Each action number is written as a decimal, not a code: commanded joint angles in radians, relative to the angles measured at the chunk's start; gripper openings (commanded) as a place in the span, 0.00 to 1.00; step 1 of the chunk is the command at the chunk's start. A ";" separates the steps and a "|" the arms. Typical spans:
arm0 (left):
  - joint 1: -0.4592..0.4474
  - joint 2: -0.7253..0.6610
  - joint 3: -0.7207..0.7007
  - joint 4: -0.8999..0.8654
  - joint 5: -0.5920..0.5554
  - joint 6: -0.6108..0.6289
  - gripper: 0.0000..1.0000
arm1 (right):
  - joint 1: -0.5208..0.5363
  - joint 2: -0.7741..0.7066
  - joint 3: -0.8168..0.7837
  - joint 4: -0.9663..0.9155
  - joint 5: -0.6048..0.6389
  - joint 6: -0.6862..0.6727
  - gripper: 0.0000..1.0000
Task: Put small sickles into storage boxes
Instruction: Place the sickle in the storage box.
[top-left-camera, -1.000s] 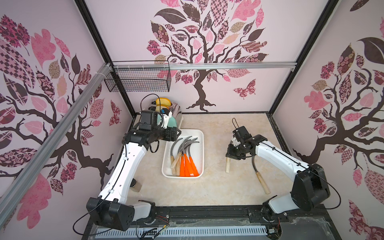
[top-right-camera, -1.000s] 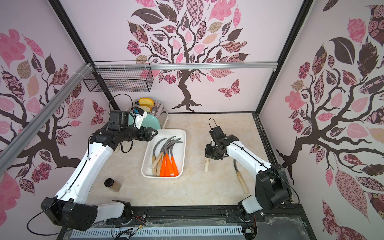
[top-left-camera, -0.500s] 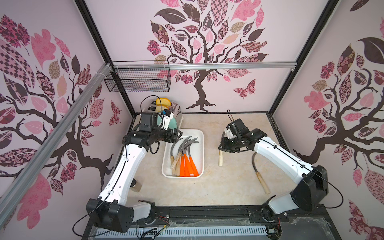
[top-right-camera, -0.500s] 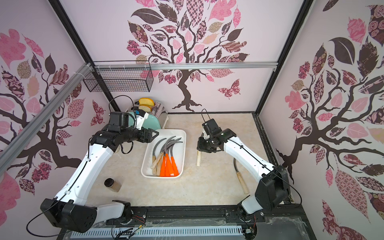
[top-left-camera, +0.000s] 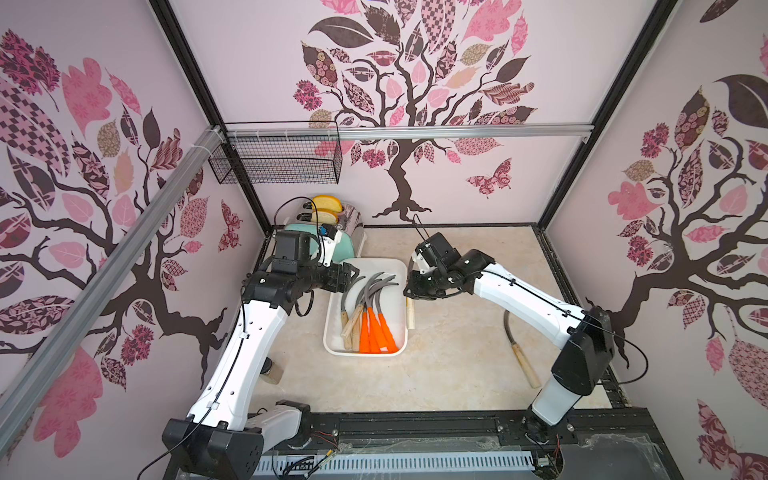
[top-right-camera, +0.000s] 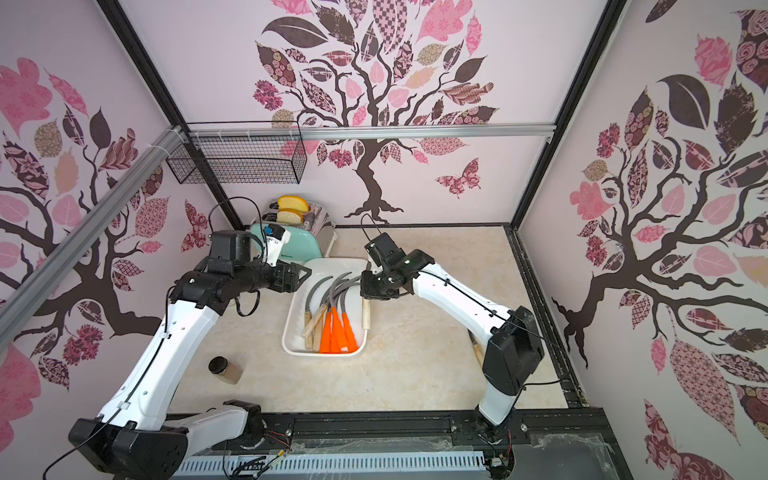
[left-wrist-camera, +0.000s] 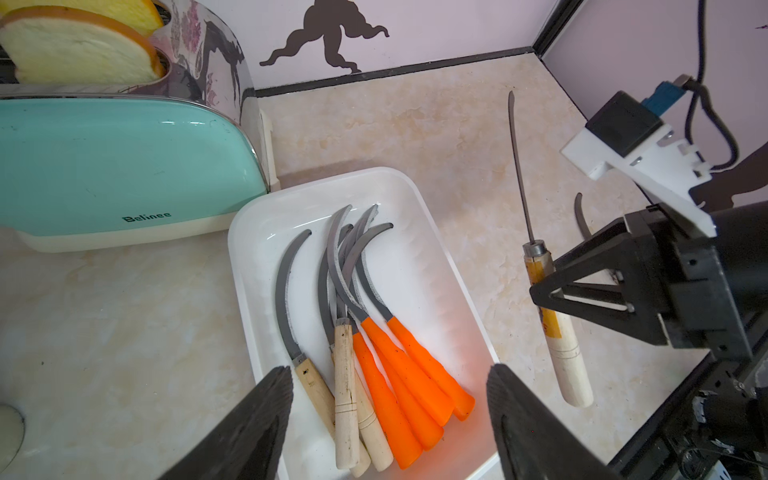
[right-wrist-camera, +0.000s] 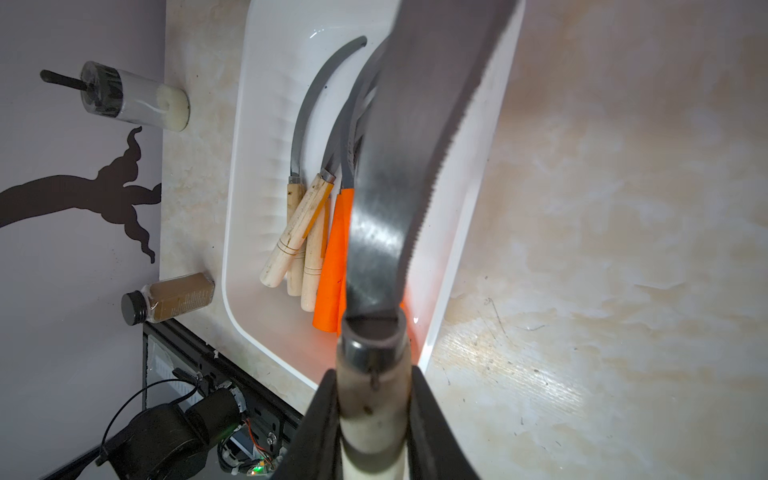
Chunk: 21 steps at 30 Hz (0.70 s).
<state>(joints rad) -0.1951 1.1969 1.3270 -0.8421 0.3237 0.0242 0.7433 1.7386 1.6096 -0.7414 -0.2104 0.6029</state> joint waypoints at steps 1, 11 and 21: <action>0.004 -0.008 0.011 0.006 -0.047 -0.020 0.78 | 0.035 0.050 0.094 -0.002 0.000 -0.004 0.00; 0.076 0.036 0.051 0.007 0.023 -0.068 0.77 | 0.082 0.170 0.177 0.021 -0.030 -0.003 0.00; 0.082 0.028 0.035 -0.005 0.057 -0.049 0.76 | 0.085 0.224 0.179 0.016 -0.016 -0.038 0.00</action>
<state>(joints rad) -0.1173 1.2331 1.3537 -0.8474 0.3569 -0.0296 0.8253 1.9518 1.7554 -0.7174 -0.2340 0.5930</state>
